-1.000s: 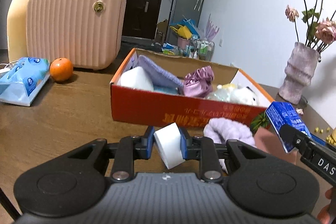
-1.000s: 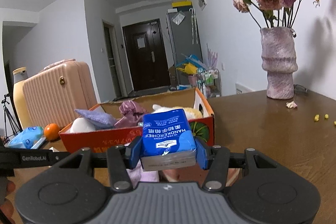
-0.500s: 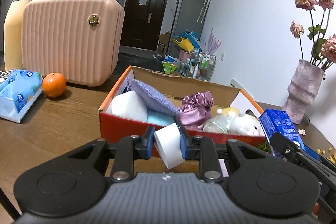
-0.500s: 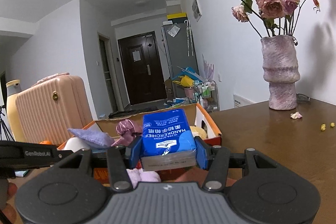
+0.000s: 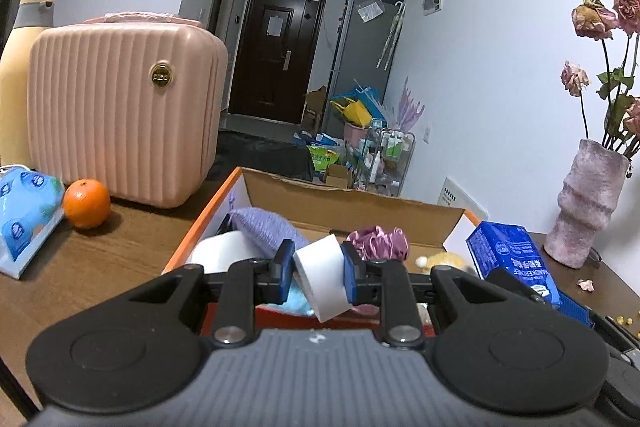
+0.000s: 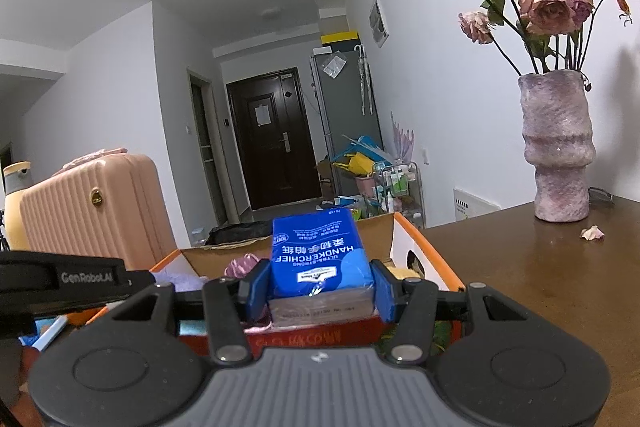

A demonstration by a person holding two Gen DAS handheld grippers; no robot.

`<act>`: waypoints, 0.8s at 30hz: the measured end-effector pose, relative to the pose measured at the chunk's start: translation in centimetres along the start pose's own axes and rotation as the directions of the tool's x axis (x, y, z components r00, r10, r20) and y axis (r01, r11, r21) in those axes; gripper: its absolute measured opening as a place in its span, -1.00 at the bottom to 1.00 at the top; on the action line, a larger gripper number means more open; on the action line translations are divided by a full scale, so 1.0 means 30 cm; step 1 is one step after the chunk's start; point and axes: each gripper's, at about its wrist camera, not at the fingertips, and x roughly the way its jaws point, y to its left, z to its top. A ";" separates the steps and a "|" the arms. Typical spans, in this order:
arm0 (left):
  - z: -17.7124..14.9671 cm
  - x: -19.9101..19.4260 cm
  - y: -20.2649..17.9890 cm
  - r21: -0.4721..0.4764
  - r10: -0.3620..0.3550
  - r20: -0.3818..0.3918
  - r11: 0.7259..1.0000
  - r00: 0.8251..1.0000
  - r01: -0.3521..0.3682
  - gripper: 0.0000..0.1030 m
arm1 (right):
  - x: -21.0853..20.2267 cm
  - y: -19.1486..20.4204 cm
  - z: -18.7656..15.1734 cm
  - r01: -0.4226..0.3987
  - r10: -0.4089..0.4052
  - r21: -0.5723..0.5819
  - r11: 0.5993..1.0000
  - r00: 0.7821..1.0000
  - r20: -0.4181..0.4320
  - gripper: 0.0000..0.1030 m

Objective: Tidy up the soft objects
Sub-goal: 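Carry the foam wedge with the left gripper while the right carries the tissue pack over the box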

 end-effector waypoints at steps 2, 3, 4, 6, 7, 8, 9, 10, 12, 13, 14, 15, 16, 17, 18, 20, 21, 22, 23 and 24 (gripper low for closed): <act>0.006 0.016 -0.007 0.006 0.003 0.007 1.000 1.000 -0.003 -0.51 | 0.023 -0.001 0.004 0.002 -0.002 0.002 1.000 1.000 0.001 0.00; 0.010 0.023 -0.009 0.007 0.004 0.011 1.000 1.000 -0.004 -0.51 | 0.034 -0.001 0.006 0.003 -0.003 0.004 1.000 1.000 0.001 0.00; 0.014 0.030 -0.011 0.010 0.005 0.016 1.000 1.000 -0.005 -0.51 | 0.048 -0.003 0.009 0.004 -0.004 0.005 1.000 1.000 0.002 0.00; 0.020 0.047 -0.015 0.014 0.007 0.022 1.000 1.000 -0.007 -0.51 | 0.069 -0.005 0.017 0.009 -0.009 0.004 1.000 1.000 0.006 0.00; 0.024 0.057 -0.016 0.017 0.007 0.024 1.000 1.000 -0.007 -0.51 | 0.079 -0.005 0.020 0.011 -0.011 0.004 1.000 1.000 0.007 0.00; 0.027 0.067 -0.019 0.020 0.008 0.027 1.000 1.000 -0.008 -0.51 | 0.090 -0.007 0.023 0.012 -0.012 0.004 1.000 1.000 0.009 0.00; 0.030 0.077 -0.022 0.023 0.008 0.028 1.000 1.000 -0.009 -0.51 | 0.099 -0.007 0.025 0.012 -0.012 0.005 1.000 1.000 0.010 0.00; 0.033 0.087 -0.023 0.026 0.010 0.030 1.000 1.000 -0.010 -0.51 | 0.109 -0.009 0.027 0.011 -0.011 0.006 1.000 1.000 0.009 0.00; 0.038 0.105 -0.024 0.031 0.012 0.035 0.999 0.999 -0.013 -0.51 | 0.130 -0.014 0.034 0.006 -0.006 0.009 1.000 1.000 0.006 0.00; 0.040 0.110 -0.023 0.034 0.012 0.037 0.999 0.999 -0.014 -0.51 | 0.138 -0.016 0.036 0.005 -0.005 0.010 1.000 1.000 0.006 0.00; 0.043 0.119 -0.025 0.038 0.013 0.041 0.999 0.999 -0.015 -0.51 | 0.145 -0.015 0.036 0.006 -0.006 0.008 1.000 1.000 0.008 0.00; 0.045 0.125 -0.027 0.041 0.014 0.044 0.999 0.999 -0.015 -0.51 | 0.154 -0.015 0.038 0.008 -0.008 0.007 1.000 1.000 0.008 0.00; 0.047 0.133 -0.029 0.046 0.015 0.047 0.999 0.999 -0.018 -0.51 | 0.161 -0.016 0.039 0.009 -0.009 0.006 1.000 1.000 0.008 0.00; 0.049 0.141 -0.032 0.051 0.018 0.051 0.998 0.999 -0.020 -0.51 | 0.169 -0.017 0.041 0.009 -0.009 0.006 1.000 1.000 0.008 0.00; 0.052 0.148 -0.034 0.055 0.019 0.053 0.998 0.998 -0.022 -0.51 | 0.176 -0.018 0.043 0.009 -0.009 0.006 1.000 1.000 0.007 0.00; 0.056 0.162 -0.040 0.063 0.022 0.058 0.998 0.998 -0.025 -0.51 | 0.187 -0.017 0.045 0.011 -0.011 0.002 1.000 1.000 0.009 0.00; 0.058 0.169 -0.041 0.065 0.023 0.060 0.998 0.998 -0.027 -0.51 | 0.192 -0.015 0.045 0.011 -0.011 0.001 1.000 1.000 0.009 0.00; 0.060 0.176 -0.042 0.067 0.025 0.061 0.997 0.998 -0.029 -0.51 | 0.197 -0.014 0.046 0.011 -0.011 -0.002 1.000 1.000 0.009 0.00; 0.063 0.182 -0.043 0.068 0.024 0.062 0.997 0.998 -0.029 -0.51 | 0.202 -0.014 0.048 0.012 -0.011 -0.006 1.000 1.000 0.011 0.00; 0.065 0.186 -0.044 0.070 0.025 0.064 0.997 0.998 -0.029 -0.51 | 0.206 -0.012 0.050 0.013 -0.012 -0.010 1.000 1.000 0.014 0.00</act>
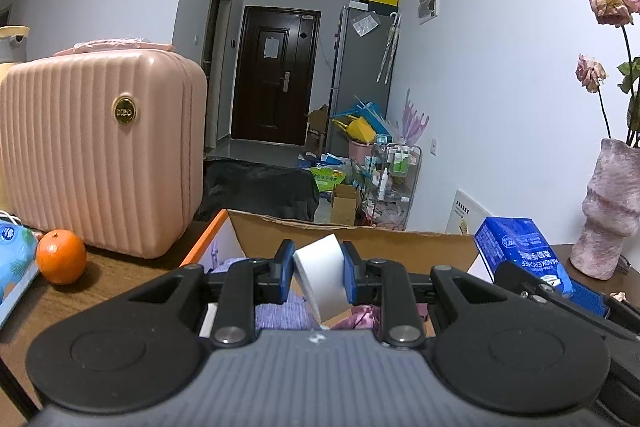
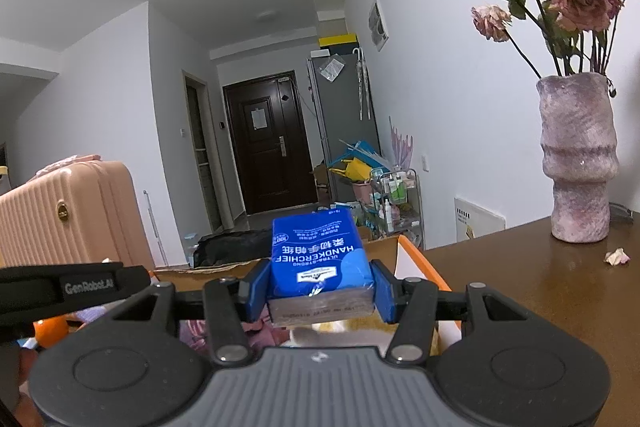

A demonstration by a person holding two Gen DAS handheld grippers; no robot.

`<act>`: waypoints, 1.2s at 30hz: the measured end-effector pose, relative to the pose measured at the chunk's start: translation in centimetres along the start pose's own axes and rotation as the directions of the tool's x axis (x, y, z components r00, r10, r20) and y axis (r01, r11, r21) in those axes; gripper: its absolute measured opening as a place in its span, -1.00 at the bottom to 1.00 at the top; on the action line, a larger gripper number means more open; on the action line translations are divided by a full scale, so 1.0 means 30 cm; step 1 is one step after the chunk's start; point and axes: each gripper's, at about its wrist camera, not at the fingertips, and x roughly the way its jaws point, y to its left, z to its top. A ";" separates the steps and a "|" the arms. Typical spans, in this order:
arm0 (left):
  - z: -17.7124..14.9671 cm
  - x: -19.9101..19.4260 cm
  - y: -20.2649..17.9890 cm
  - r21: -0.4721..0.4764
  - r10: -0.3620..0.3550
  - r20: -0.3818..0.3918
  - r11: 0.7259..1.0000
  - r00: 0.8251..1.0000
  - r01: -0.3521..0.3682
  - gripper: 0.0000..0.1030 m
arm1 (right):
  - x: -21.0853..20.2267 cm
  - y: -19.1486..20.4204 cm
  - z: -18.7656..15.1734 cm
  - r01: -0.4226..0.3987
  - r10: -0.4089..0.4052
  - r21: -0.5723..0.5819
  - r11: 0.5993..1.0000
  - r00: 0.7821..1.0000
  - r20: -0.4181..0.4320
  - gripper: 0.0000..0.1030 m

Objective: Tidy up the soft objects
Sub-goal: 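Carry the foam wedge with the left gripper while the right carries the tissue pack over the box, then open the left gripper dropping the foam wedge while the right releases the tissue pack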

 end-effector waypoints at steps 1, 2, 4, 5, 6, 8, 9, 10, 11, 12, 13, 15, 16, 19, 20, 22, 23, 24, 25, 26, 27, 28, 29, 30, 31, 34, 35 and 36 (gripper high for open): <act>0.002 0.005 -0.001 0.002 0.001 0.003 1.000 1.000 -0.001 -0.51 | 0.006 0.002 0.002 0.002 -0.002 -0.003 1.000 1.000 0.002 0.00; 0.005 0.010 -0.003 0.004 0.002 0.007 1.000 1.000 -0.002 -0.51 | 0.010 0.002 0.003 0.003 -0.003 -0.004 1.000 1.000 0.003 0.00; 0.009 0.020 -0.006 0.008 0.006 0.014 1.000 1.000 -0.006 -0.51 | 0.022 0.004 0.005 0.007 -0.007 -0.006 1.000 1.000 0.002 0.00; 0.010 0.027 -0.008 0.011 0.010 0.018 1.000 1.000 -0.010 -0.51 | 0.029 0.005 0.007 0.009 -0.009 -0.007 1.000 1.000 0.001 0.00; 0.011 0.034 -0.009 0.014 0.015 0.019 1.000 1.000 -0.015 -0.51 | 0.035 0.007 0.008 0.012 -0.012 -0.008 1.000 1.000 0.000 0.00; 0.011 0.051 -0.006 0.014 0.023 0.012 1.000 1.000 -0.023 -0.51 | 0.042 0.015 0.007 0.014 -0.014 -0.011 1.000 1.000 -0.001 0.00; 0.011 0.058 -0.005 0.016 0.028 0.011 0.999 1.000 -0.028 -0.51 | 0.048 0.017 0.008 0.015 -0.015 -0.012 1.000 1.000 -0.003 0.00; 0.012 0.068 -0.002 0.018 0.035 0.013 0.999 0.999 -0.036 -0.52 | 0.054 0.020 0.008 0.016 -0.016 -0.014 1.000 1.000 -0.004 0.00; 0.013 0.076 0.000 0.021 0.044 0.015 0.999 0.999 -0.044 -0.52 | 0.059 0.020 0.009 0.015 -0.016 -0.016 1.000 1.000 -0.005 0.00; 0.014 0.082 0.002 0.023 0.053 0.020 0.998 0.998 -0.053 -0.52 | 0.065 0.024 0.008 0.016 -0.016 -0.018 1.000 1.000 -0.006 0.00; 0.015 0.086 0.006 0.025 0.058 0.023 0.998 0.998 -0.059 -0.52 | 0.069 0.028 0.007 0.016 -0.016 -0.020 1.000 1.000 -0.009 0.00; 0.015 0.095 0.011 0.026 0.066 0.027 0.997 0.997 -0.067 -0.52 | 0.078 0.035 0.004 0.013 -0.013 -0.027 1.000 1.000 -0.015 0.00; 0.015 0.100 0.014 0.028 0.070 0.028 0.997 0.997 -0.071 -0.52 | 0.082 0.036 0.004 0.011 -0.011 -0.030 0.999 1.000 -0.018 0.00; 0.014 0.109 0.024 0.022 0.075 0.017 0.997 0.997 -0.076 -0.52 | 0.085 0.038 -0.001 0.011 -0.012 -0.038 0.999 1.000 -0.023 0.00; 0.015 0.112 0.026 0.022 0.076 0.016 0.997 0.997 -0.077 -0.53 | 0.086 0.038 -0.001 0.013 -0.014 -0.039 0.999 1.000 -0.024 0.00; 0.013 0.113 0.026 0.027 0.078 0.016 0.997 0.997 -0.078 -0.53 | 0.088 0.035 -0.003 0.016 -0.017 -0.038 0.999 0.999 -0.029 0.00; 0.013 0.113 0.025 0.028 0.078 0.017 0.997 0.997 -0.078 -0.53 | 0.090 0.035 -0.005 0.017 -0.019 -0.038 0.999 0.999 -0.033 0.00; 0.012 0.114 0.026 0.030 0.078 0.017 0.996 0.997 -0.079 -0.53 | 0.091 0.034 -0.005 0.018 -0.019 -0.038 0.999 0.999 -0.036 0.00; 0.012 0.114 0.025 0.031 0.080 0.017 0.996 0.997 -0.081 -0.53 | 0.093 0.034 -0.004 0.017 -0.019 -0.038 0.999 0.999 -0.038 0.00; 0.010 0.113 0.024 0.035 0.086 0.019 0.996 0.996 -0.087 -0.53 | 0.093 0.033 -0.004 0.017 -0.018 -0.040 0.999 0.999 -0.038 0.00; 0.009 0.114 0.023 0.039 0.090 0.022 0.995 0.996 -0.090 -0.52 | 0.091 0.034 -0.005 0.017 -0.019 -0.041 0.999 0.999 -0.038 0.00; 0.008 0.115 0.022 0.040 0.089 0.022 0.995 0.996 -0.089 -0.52 | 0.092 0.034 -0.005 0.017 -0.019 -0.044 0.999 0.999 -0.039 0.00; 0.008 0.116 0.023 0.039 0.087 0.019 0.995 0.996 -0.087 -0.52 | 0.092 0.035 -0.006 0.018 -0.019 -0.045 0.999 0.999 -0.040 0.00; 0.006 0.115 0.023 0.039 0.086 0.019 0.995 0.996 -0.087 -0.52 | 0.092 0.035 -0.006 0.018 -0.020 -0.045 0.999 0.999 -0.041 0.00; 0.006 0.115 0.023 0.039 0.087 0.018 0.995 0.996 -0.087 -0.52 | 0.093 0.034 -0.007 0.019 -0.021 -0.045 0.999 0.999 -0.043 0.00; 0.006 0.111 0.023 0.035 0.086 0.024 0.996 0.996 -0.087 -0.44 | 0.097 0.034 -0.007 0.016 -0.018 -0.048 0.999 0.998 -0.053 0.03; 0.006 0.107 0.023 0.031 0.084 0.027 0.996 0.996 -0.085 -0.40 | 0.099 0.034 -0.006 0.012 -0.015 -0.050 0.999 0.998 -0.057 0.04; 0.006 0.105 0.025 0.022 0.085 0.029 0.996 0.996 -0.085 -0.36 | 0.099 0.034 -0.006 0.010 -0.013 -0.052 0.999 0.998 -0.057 0.06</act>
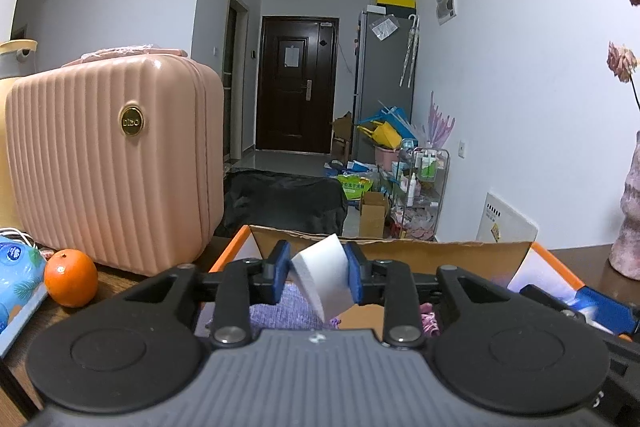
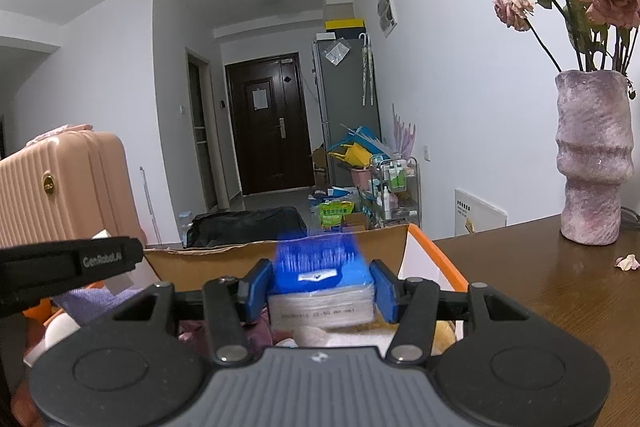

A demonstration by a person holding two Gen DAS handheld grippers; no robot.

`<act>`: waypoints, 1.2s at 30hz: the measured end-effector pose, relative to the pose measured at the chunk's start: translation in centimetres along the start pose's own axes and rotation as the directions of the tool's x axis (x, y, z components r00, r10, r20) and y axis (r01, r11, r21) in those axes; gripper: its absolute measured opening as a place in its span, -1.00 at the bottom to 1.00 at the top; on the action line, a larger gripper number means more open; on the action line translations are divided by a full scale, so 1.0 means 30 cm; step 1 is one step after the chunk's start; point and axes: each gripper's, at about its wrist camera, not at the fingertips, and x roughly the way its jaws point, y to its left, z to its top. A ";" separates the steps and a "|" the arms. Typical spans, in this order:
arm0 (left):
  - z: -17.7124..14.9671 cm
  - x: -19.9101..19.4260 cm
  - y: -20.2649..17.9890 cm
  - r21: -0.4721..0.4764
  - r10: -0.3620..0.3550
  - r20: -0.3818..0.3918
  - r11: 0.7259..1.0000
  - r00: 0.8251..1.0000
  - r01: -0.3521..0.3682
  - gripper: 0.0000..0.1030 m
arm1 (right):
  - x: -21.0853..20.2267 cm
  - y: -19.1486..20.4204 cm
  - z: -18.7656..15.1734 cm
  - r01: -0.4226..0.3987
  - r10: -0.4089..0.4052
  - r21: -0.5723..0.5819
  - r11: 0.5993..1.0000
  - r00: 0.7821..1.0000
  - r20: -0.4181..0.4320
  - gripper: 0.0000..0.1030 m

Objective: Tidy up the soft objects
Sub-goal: 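Open the left gripper dropping the foam wedge while the right releases the tissue pack, then move both grippers back from the box toward the lilac hair tie and pink sponge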

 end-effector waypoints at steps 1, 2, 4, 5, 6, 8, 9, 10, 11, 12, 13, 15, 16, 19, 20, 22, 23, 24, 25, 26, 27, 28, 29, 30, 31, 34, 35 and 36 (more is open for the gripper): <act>0.001 0.001 0.004 -0.007 0.003 0.000 1.000 1.000 -0.003 -0.24 | -0.001 0.001 -0.001 0.001 -0.001 -0.002 1.000 1.000 0.001 0.13; 0.001 0.001 0.007 -0.011 0.007 0.002 1.000 1.000 -0.007 -0.16 | -0.003 0.001 -0.001 0.002 -0.002 -0.003 1.000 1.000 0.005 0.28; 0.003 -0.001 0.012 -0.013 0.026 0.009 1.000 1.000 -0.026 0.01 | -0.007 -0.002 -0.002 -0.001 0.001 0.004 1.000 1.000 0.009 0.44; 0.003 -0.003 0.013 -0.014 0.035 0.012 0.999 0.999 -0.035 0.25 | -0.010 -0.003 -0.003 0.000 0.000 0.008 1.000 1.000 0.013 0.53; 0.002 -0.006 0.015 -0.017 0.045 0.017 0.999 0.999 -0.045 0.39 | -0.012 -0.005 -0.002 0.001 -0.001 0.012 1.000 1.000 0.017 0.64; 0.003 -0.020 0.017 -0.024 0.083 0.039 0.996 0.996 -0.082 0.87 | -0.015 -0.009 -0.002 0.008 -0.008 0.017 1.000 1.000 0.025 0.77; 0.004 -0.027 0.017 -0.027 0.095 0.052 0.995 0.994 -0.094 0.98 | -0.017 -0.010 -0.004 0.012 -0.012 0.019 1.000 0.999 0.030 0.84; 0.005 -0.037 0.017 -0.029 0.106 0.067 0.994 0.992 -0.105 1.00 | -0.019 -0.011 -0.004 0.015 -0.015 0.021 1.000 0.999 0.035 0.89; 0.005 -0.042 0.016 -0.028 0.116 0.077 0.993 0.990 -0.114 1.00 | -0.021 -0.012 -0.003 0.016 -0.017 0.022 1.000 0.999 0.041 0.95; 0.004 -0.043 0.015 -0.024 0.121 0.080 0.993 0.989 -0.119 1.00 | -0.023 -0.013 -0.004 0.016 -0.017 0.024 1.000 0.999 0.049 0.99; 0.004 -0.043 0.013 -0.020 0.125 0.078 0.992 0.989 -0.124 1.00 | -0.026 -0.014 -0.004 0.017 -0.019 0.025 1.000 0.998 0.056 1.00; 0.003 -0.038 0.012 -0.017 0.130 0.068 0.991 0.989 -0.130 1.00 | -0.031 -0.013 -0.004 0.017 -0.018 0.026 1.000 0.998 0.066 1.00; 0.003 -0.035 0.014 -0.019 0.131 0.063 0.991 0.989 -0.130 1.00 | -0.032 -0.014 -0.004 0.015 -0.017 0.027 1.000 0.997 0.069 1.00; 0.005 -0.033 0.022 -0.034 0.132 0.056 0.991 0.990 -0.131 1.00 | -0.031 -0.015 -0.004 0.017 -0.019 0.029 0.999 0.998 0.066 1.00; 0.006 -0.032 0.024 -0.037 0.130 0.054 0.991 0.990 -0.128 1.00 | -0.030 -0.016 -0.004 0.017 -0.019 0.030 0.999 0.998 0.065 1.00; 0.005 -0.031 0.025 -0.036 0.130 0.050 0.991 0.990 -0.128 1.00 | -0.030 -0.017 -0.004 0.018 -0.019 0.031 0.999 0.998 0.063 1.00; 0.004 -0.031 0.026 -0.035 0.132 0.050 0.991 0.990 -0.131 1.00 | -0.031 -0.017 -0.003 0.017 -0.019 0.031 0.999 0.998 0.064 1.00; 0.004 -0.031 0.026 -0.035 0.134 0.050 0.991 0.990 -0.133 1.00 | -0.031 -0.017 -0.003 0.017 -0.019 0.031 0.999 0.998 0.065 1.00; 0.003 -0.031 0.026 -0.036 0.135 0.049 0.990 0.990 -0.133 1.00 | -0.031 -0.018 -0.003 0.016 -0.018 0.031 0.999 0.998 0.067 1.00; 0.002 -0.032 0.027 -0.038 0.136 0.048 0.990 0.989 -0.135 1.00 | -0.032 -0.017 -0.004 0.015 -0.018 0.032 0.999 0.997 0.069 1.00; 0.002 -0.033 0.028 -0.041 0.141 0.046 0.989 0.989 -0.139 1.00 | -0.033 -0.017 -0.004 0.015 -0.017 0.031 0.999 0.997 0.071 1.00; 0.001 -0.034 0.030 -0.046 0.145 0.044 0.989 0.988 -0.143 1.00 | -0.035 -0.017 -0.004 0.015 -0.018 0.030 0.999 0.997 0.073 1.00; 0.001 -0.035 0.033 -0.050 0.146 0.042 0.988 0.988 -0.144 1.00 | -0.037 -0.017 -0.005 0.016 -0.018 0.029 0.999 0.997 0.075 1.00; -0.001 -0.038 0.035 -0.051 0.147 0.040 0.988 0.988 -0.145 1.00 | -0.041 -0.017 -0.005 0.016 -0.019 0.028 0.999 0.997 0.078 1.00; -0.003 -0.042 0.038 -0.052 0.148 0.037 0.988 0.988 -0.146 1.00 | -0.045 -0.018 -0.006 0.017 -0.019 0.026 1.000 0.997 0.081 1.00; -0.009 -0.059 0.043 -0.048 0.149 0.029 0.988 0.988 -0.147 1.00 | -0.061 -0.019 -0.009 0.015 -0.016 0.017 1.000 0.996 0.083 1.00; -0.012 -0.064 0.045 -0.049 0.148 0.027 0.988 0.989 -0.147 1.00 | -0.067 -0.020 -0.011 0.016 -0.017 0.013 1.000 0.996 0.082 1.00; -0.014 -0.073 0.047 -0.051 0.149 0.026 0.988 0.989 -0.147 1.00 | -0.074 -0.022 -0.013 0.018 -0.019 0.009 1.000 0.997 0.081 1.00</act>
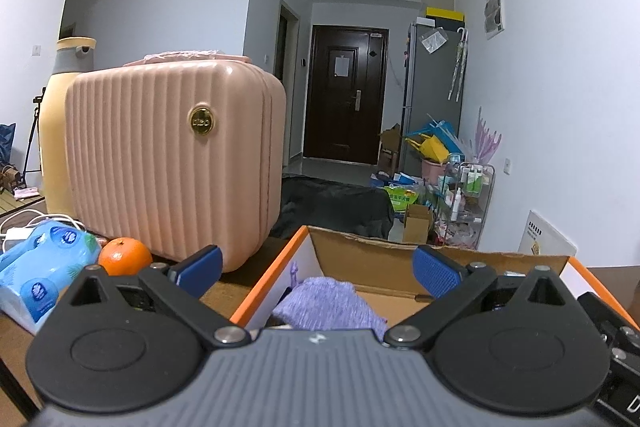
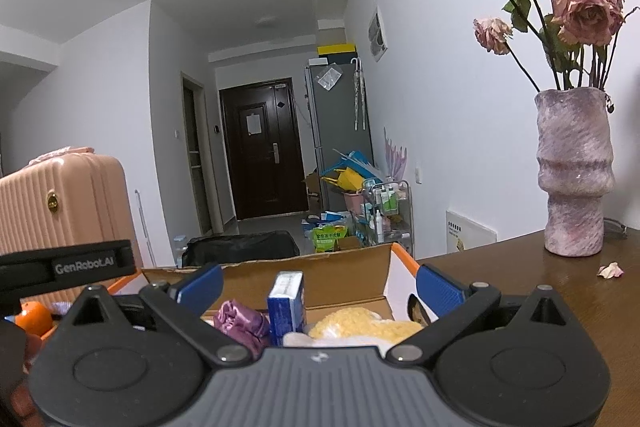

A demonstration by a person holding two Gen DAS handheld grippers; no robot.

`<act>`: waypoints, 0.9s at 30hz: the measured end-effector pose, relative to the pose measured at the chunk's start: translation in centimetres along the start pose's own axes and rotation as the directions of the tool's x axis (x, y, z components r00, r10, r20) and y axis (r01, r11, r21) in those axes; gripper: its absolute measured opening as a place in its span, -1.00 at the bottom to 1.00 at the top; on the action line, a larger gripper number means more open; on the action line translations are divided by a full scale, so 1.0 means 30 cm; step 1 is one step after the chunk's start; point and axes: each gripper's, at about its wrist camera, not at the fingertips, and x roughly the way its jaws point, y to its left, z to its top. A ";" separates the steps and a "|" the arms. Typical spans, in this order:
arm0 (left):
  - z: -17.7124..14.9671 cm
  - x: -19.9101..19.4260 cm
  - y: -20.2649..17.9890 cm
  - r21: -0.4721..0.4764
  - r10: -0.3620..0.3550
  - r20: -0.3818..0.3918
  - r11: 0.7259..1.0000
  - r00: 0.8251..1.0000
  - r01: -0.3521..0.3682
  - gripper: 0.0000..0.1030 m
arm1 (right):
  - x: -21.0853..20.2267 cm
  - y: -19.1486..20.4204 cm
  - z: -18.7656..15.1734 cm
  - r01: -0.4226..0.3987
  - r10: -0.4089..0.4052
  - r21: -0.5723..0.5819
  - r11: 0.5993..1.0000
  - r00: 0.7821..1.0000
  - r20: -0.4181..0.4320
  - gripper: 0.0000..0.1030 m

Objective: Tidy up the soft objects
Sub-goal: 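Move both grippers back from the box toward the lilac hair tie and pink sponge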

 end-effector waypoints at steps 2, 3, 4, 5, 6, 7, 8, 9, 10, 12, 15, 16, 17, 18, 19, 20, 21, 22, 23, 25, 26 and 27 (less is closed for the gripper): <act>-0.004 -0.021 0.008 -0.003 0.002 0.003 1.000 1.000 -0.002 1.00 | -0.014 -0.007 -0.002 0.005 -0.005 -0.008 1.000 1.000 -0.003 1.00; -0.006 -0.032 0.013 -0.005 0.001 0.006 1.000 1.000 -0.001 1.00 | -0.024 -0.010 -0.004 0.007 -0.007 -0.010 1.000 1.000 -0.002 1.00; -0.008 -0.044 0.017 -0.006 0.000 0.007 1.000 1.000 0.000 1.00 | -0.036 -0.017 -0.004 0.009 -0.009 -0.009 1.000 1.000 0.001 1.00; -0.010 -0.054 0.020 -0.007 0.000 0.009 1.000 1.000 0.000 1.00 | -0.046 -0.022 -0.004 0.010 -0.010 -0.008 1.000 1.000 0.003 1.00; -0.013 -0.068 0.022 -0.007 0.000 0.010 1.000 1.000 0.000 1.00 | -0.059 -0.027 -0.005 0.011 -0.011 -0.009 1.000 1.000 0.007 1.00; -0.016 -0.078 0.023 -0.007 0.001 0.011 1.000 1.000 0.000 1.00 | -0.073 -0.031 -0.007 0.014 -0.014 -0.013 1.000 1.000 0.011 1.00; -0.019 -0.091 0.025 -0.006 0.000 0.011 1.000 1.000 0.000 1.00 | -0.088 -0.034 -0.010 0.018 -0.018 -0.021 1.000 1.000 0.017 1.00; -0.021 -0.102 0.026 -0.006 -0.001 0.010 1.000 1.000 0.001 1.00 | -0.102 -0.036 -0.011 0.021 -0.021 -0.029 0.999 1.000 0.024 1.00; -0.024 -0.115 0.029 -0.006 -0.001 0.009 1.000 1.000 0.001 1.00 | -0.118 -0.038 -0.014 0.024 -0.023 -0.037 0.999 0.999 0.031 1.00; -0.033 -0.142 0.033 -0.005 0.000 0.006 1.000 1.000 0.000 1.00 | -0.146 -0.045 -0.017 0.028 -0.026 -0.051 0.998 0.999 0.038 1.00; -0.047 -0.177 0.038 -0.001 0.001 -0.004 1.000 1.000 -0.001 1.00 | -0.188 -0.055 -0.022 0.033 -0.031 -0.064 0.997 0.999 0.042 1.00; -0.052 -0.190 0.038 0.000 0.001 -0.008 1.000 1.000 -0.001 1.00 | -0.200 -0.058 -0.023 0.034 -0.031 -0.067 0.997 0.999 0.043 1.00; -0.057 -0.204 0.040 0.001 0.000 -0.014 1.000 1.000 0.000 1.00 | -0.214 -0.061 -0.025 0.035 -0.032 -0.071 0.997 0.999 0.044 1.00; -0.061 -0.214 0.043 0.000 -0.001 -0.018 1.000 1.000 0.001 1.00 | -0.226 -0.064 -0.027 0.036 -0.032 -0.074 0.997 0.998 0.044 1.00; -0.064 -0.226 0.043 -0.001 0.000 -0.022 1.000 1.000 0.000 1.00 | -0.240 -0.068 -0.029 0.037 -0.034 -0.079 0.996 0.998 0.044 1.00; -0.070 -0.237 0.047 -0.004 -0.001 -0.027 1.000 1.000 0.001 1.00 | -0.252 -0.071 -0.031 0.038 -0.035 -0.082 0.996 0.998 0.045 1.00; -0.074 -0.248 0.049 -0.005 -0.001 -0.031 1.000 1.000 0.001 1.00 | -0.264 -0.075 -0.032 0.040 -0.036 -0.084 0.996 0.998 0.044 1.00; -0.079 -0.260 0.050 -0.006 -0.002 -0.036 1.000 0.999 0.002 1.00 | -0.276 -0.079 -0.034 0.041 -0.038 -0.086 0.995 0.998 0.043 1.00; -0.085 -0.272 0.051 -0.005 -0.003 -0.042 1.000 0.999 0.003 1.00 | -0.290 -0.080 -0.037 0.042 -0.039 -0.087 0.995 0.998 0.042 1.00; -0.097 -0.293 0.050 0.000 -0.005 -0.052 1.000 0.999 0.005 1.00 | -0.317 -0.091 -0.039 0.041 -0.038 -0.087 0.995 0.999 0.037 1.00; -0.102 -0.302 0.049 0.003 -0.005 -0.056 1.000 0.998 0.005 1.00 | -0.327 -0.097 -0.041 0.039 -0.036 -0.087 0.995 0.999 0.034 1.00; -0.107 -0.312 0.047 0.005 -0.005 -0.059 1.000 0.998 0.005 1.00 | -0.339 -0.103 -0.043 0.038 -0.035 -0.088 0.995 0.999 0.031 1.00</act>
